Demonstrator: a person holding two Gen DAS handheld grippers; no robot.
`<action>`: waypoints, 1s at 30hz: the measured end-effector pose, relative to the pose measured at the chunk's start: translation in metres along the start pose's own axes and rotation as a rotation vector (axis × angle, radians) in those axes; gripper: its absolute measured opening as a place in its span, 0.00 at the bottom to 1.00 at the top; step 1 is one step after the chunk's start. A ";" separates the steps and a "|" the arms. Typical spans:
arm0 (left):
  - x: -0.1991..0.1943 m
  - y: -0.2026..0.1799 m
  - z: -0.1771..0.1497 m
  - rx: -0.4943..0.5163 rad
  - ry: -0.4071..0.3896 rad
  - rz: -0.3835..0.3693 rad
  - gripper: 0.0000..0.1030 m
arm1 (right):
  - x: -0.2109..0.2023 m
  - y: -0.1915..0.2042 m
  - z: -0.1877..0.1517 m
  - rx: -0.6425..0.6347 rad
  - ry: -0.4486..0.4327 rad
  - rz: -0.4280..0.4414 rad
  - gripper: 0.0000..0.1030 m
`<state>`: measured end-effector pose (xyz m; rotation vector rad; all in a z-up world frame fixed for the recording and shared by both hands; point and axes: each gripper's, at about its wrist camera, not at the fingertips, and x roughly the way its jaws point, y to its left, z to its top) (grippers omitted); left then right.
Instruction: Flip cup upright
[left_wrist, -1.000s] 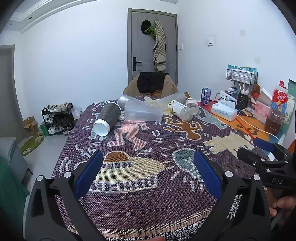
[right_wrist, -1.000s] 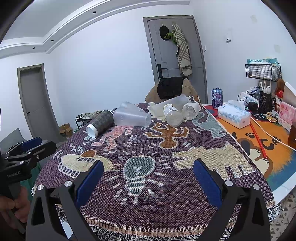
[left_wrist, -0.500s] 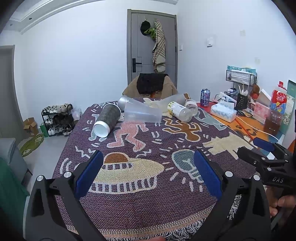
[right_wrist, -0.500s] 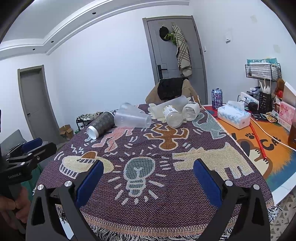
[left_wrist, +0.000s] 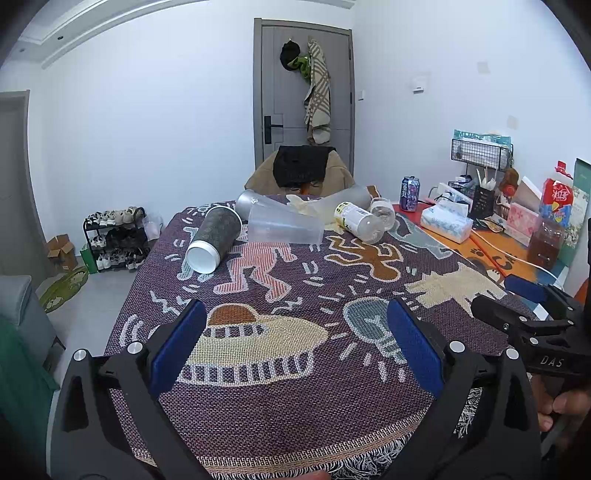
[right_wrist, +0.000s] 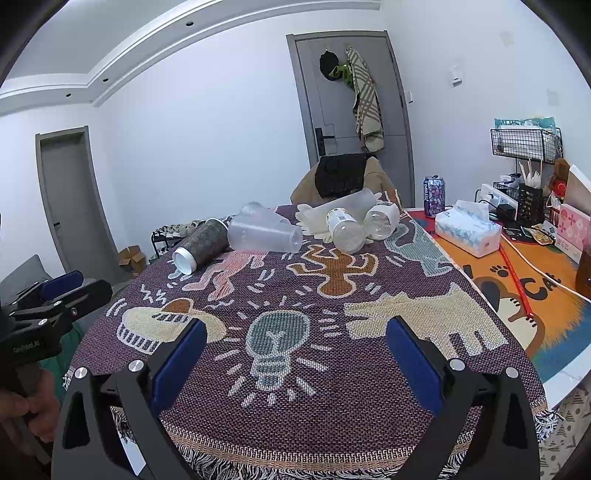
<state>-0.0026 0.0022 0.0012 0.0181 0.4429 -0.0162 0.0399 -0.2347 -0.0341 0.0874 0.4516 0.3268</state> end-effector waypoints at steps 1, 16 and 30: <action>0.000 0.000 0.000 0.001 -0.001 0.001 0.95 | 0.000 0.000 0.000 0.000 0.001 -0.001 0.93; -0.002 0.000 0.000 -0.003 -0.008 -0.005 0.95 | -0.001 0.002 0.001 -0.012 -0.004 -0.008 0.93; 0.006 0.007 -0.001 -0.022 0.007 0.015 0.95 | 0.011 -0.002 -0.001 -0.010 0.042 0.006 0.93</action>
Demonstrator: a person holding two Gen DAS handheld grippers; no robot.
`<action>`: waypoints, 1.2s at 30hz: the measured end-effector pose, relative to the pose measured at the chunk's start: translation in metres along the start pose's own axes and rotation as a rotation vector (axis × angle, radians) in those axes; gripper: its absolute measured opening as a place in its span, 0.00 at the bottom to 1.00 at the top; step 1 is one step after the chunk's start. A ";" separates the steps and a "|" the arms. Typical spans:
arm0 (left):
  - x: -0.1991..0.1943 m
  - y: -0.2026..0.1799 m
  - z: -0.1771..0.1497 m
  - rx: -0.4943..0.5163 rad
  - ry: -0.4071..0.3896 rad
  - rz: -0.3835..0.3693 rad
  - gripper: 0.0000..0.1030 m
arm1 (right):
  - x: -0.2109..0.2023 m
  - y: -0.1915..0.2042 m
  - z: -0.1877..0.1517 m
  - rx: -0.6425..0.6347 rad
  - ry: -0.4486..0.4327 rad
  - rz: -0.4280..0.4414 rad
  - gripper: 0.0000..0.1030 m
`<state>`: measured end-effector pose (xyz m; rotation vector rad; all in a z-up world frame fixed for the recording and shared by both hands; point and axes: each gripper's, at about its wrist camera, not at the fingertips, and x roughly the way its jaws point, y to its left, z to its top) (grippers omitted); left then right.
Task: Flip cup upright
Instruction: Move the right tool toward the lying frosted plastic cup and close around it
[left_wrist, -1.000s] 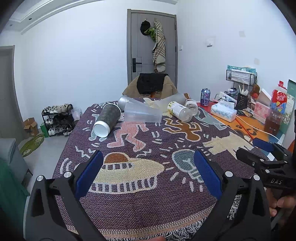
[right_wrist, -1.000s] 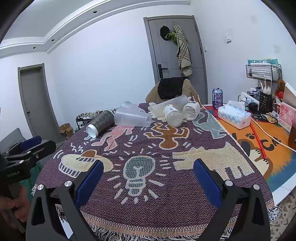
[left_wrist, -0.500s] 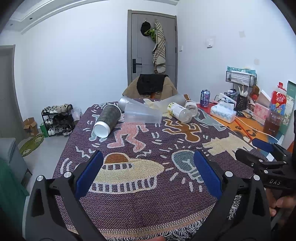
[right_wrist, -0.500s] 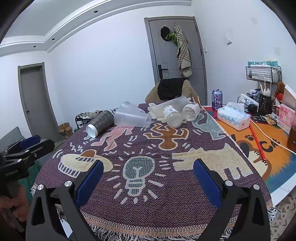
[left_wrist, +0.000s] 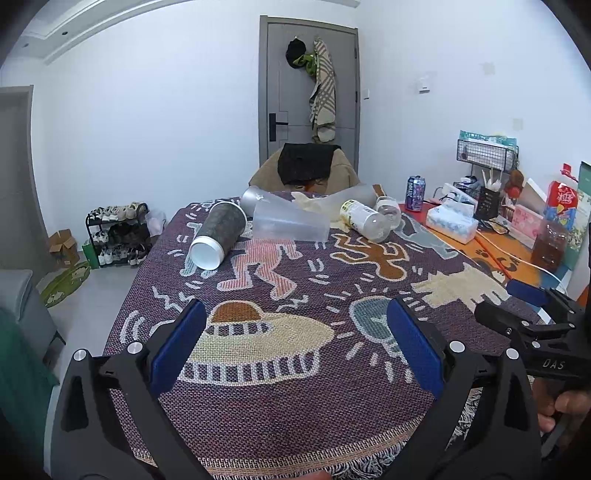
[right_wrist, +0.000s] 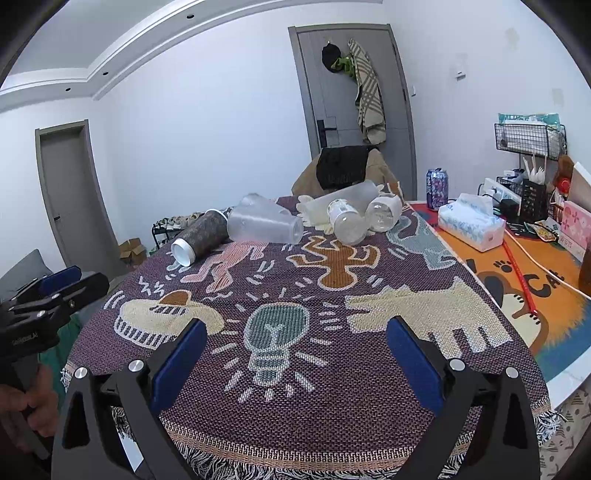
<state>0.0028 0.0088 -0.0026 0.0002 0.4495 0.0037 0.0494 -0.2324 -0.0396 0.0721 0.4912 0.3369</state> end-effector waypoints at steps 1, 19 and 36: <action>0.001 0.002 0.001 -0.006 -0.001 0.005 0.95 | 0.002 0.000 0.001 -0.007 0.006 -0.001 0.93; 0.031 0.052 0.011 -0.138 0.015 0.109 0.94 | 0.086 0.030 0.070 -0.327 0.127 0.043 0.93; 0.069 0.112 0.010 -0.298 0.061 0.207 0.94 | 0.189 0.082 0.115 -0.638 0.181 0.004 0.87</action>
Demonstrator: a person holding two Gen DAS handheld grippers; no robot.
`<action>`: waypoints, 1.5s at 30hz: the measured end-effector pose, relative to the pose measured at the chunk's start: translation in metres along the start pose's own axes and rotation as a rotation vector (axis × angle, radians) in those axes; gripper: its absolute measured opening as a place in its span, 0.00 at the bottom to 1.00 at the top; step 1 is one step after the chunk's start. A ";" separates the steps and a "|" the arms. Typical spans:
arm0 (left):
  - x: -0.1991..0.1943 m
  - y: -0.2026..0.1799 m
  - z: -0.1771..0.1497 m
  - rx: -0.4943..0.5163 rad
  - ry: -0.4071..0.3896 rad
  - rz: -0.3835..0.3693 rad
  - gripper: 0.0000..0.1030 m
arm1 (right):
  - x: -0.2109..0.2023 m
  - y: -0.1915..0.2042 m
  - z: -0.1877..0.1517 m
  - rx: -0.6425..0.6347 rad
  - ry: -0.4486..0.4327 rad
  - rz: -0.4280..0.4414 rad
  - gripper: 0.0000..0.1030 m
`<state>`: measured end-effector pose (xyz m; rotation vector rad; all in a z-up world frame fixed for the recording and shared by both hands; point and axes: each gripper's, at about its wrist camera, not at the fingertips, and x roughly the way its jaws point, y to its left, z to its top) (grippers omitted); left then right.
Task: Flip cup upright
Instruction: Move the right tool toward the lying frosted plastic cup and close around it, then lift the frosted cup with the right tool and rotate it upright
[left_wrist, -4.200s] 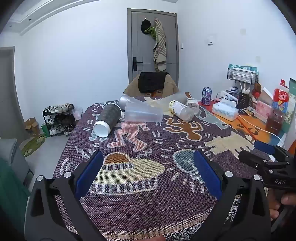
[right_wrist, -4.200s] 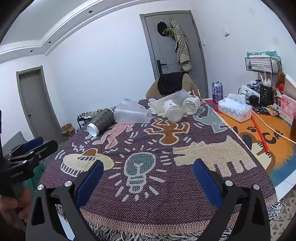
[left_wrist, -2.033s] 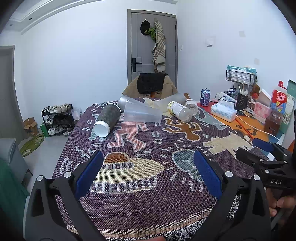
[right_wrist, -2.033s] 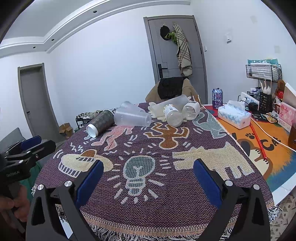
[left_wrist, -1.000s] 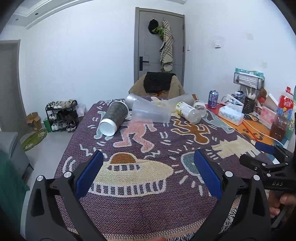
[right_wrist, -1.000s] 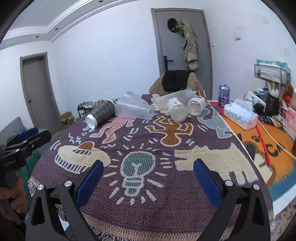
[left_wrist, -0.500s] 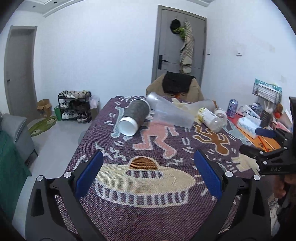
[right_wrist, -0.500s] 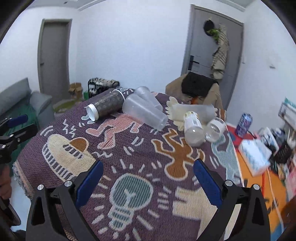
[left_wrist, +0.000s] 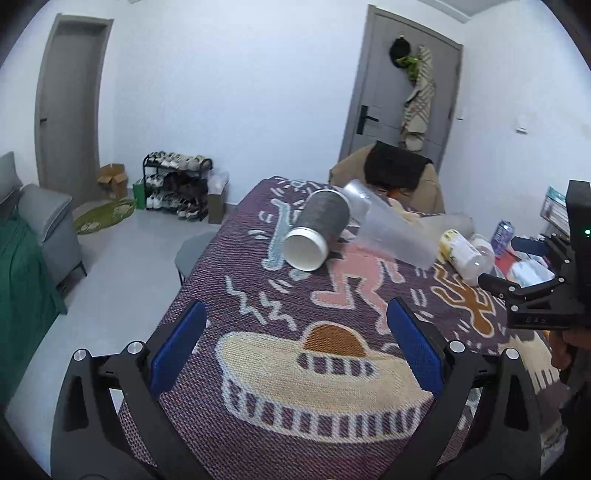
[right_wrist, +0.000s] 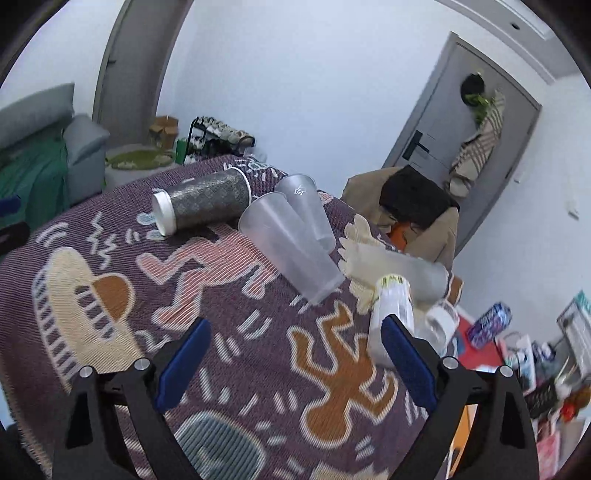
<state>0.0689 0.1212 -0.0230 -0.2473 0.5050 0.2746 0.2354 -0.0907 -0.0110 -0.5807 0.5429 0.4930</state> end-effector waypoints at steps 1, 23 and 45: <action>0.004 0.004 0.001 -0.012 0.004 0.005 0.94 | 0.008 -0.001 0.005 -0.009 0.010 0.002 0.87; 0.069 0.059 0.010 -0.167 0.079 0.074 0.94 | 0.167 0.026 0.057 -0.319 0.140 -0.063 0.79; 0.034 0.049 0.012 -0.167 0.039 0.027 0.94 | 0.098 0.034 0.052 -0.420 0.120 -0.046 0.65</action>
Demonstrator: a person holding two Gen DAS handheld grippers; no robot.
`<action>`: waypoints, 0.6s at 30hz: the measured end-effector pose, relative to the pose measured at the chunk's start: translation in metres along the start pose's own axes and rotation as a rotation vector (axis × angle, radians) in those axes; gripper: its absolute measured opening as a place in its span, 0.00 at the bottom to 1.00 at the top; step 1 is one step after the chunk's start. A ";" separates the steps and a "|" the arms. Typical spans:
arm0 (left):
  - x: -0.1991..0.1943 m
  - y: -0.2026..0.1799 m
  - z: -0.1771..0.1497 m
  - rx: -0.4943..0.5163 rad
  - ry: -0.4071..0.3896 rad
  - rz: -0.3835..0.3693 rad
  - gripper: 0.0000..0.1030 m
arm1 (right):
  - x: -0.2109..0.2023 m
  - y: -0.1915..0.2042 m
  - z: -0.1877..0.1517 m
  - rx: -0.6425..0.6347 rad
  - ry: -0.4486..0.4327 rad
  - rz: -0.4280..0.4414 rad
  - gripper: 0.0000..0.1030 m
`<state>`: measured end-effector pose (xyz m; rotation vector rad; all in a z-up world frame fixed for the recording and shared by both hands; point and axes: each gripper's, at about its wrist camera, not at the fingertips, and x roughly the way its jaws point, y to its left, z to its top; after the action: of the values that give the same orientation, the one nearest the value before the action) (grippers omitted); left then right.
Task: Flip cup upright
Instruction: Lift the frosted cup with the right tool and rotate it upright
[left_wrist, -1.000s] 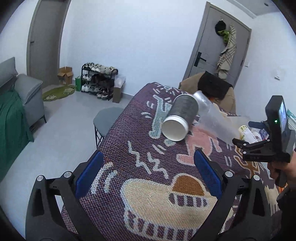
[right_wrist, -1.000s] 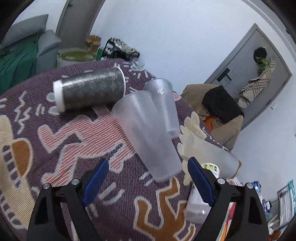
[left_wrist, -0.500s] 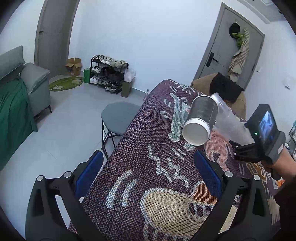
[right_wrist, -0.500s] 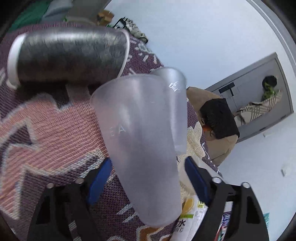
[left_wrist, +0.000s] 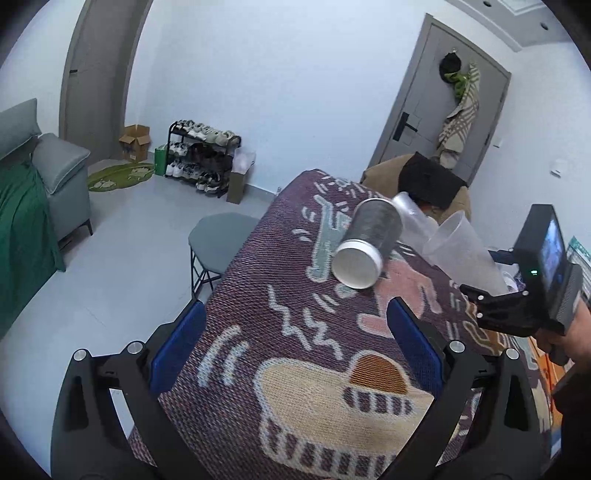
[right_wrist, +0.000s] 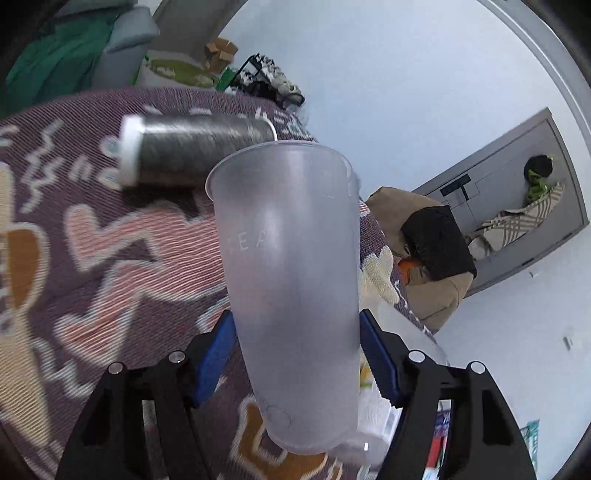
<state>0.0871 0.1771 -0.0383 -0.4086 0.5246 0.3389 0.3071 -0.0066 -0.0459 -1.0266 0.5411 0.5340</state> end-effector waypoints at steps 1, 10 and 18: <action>-0.003 -0.002 -0.001 0.003 -0.001 -0.007 0.94 | -0.014 0.000 -0.005 0.014 -0.008 0.008 0.65; -0.029 -0.034 -0.011 0.064 0.000 -0.086 0.94 | -0.093 -0.006 -0.044 0.258 0.011 0.155 0.65; -0.042 -0.057 -0.023 0.125 0.018 -0.153 0.94 | -0.131 -0.004 -0.088 0.471 0.026 0.266 0.65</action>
<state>0.0673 0.1083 -0.0172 -0.3284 0.5260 0.1545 0.1968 -0.1077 0.0049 -0.5159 0.7898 0.5914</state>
